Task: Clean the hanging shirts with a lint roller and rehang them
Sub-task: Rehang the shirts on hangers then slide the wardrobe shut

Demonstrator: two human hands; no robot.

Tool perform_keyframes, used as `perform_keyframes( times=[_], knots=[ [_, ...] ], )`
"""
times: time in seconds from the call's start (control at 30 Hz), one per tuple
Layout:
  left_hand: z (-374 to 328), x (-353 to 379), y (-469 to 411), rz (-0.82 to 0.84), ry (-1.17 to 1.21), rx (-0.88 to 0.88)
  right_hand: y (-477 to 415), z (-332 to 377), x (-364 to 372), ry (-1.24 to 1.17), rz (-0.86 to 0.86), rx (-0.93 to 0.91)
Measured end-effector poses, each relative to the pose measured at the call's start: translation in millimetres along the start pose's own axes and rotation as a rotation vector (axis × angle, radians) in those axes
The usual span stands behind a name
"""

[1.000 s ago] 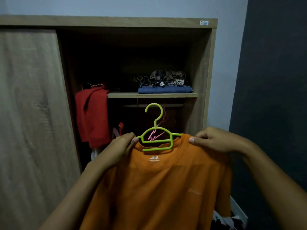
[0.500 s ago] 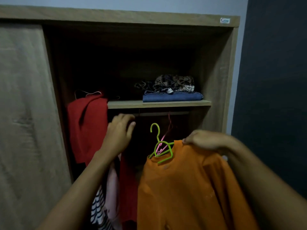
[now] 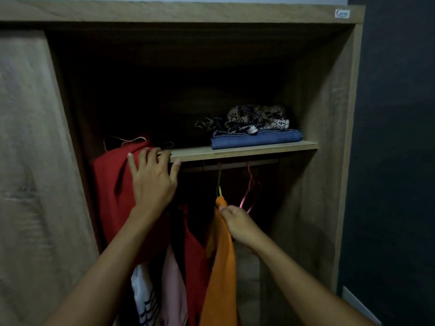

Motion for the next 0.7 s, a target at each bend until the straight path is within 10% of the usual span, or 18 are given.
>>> perform_keyframes(
  times=[0.7],
  knots=[
    [0.6, 5.2, -0.1, -0.024, -0.005, -0.01, -78.4, -32.5, 9.7, 0.313, -0.071, 0.044]
  ],
)
Point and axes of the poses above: each hand's wrist, its own y-axis away from the middle knuckle, its own x-axis out of the palm, z = x × y, the point moved 2 cm from there along -y, towards the middle knuckle, and after that the axes turned 12 degrees about -y, right-handed, at the moved point
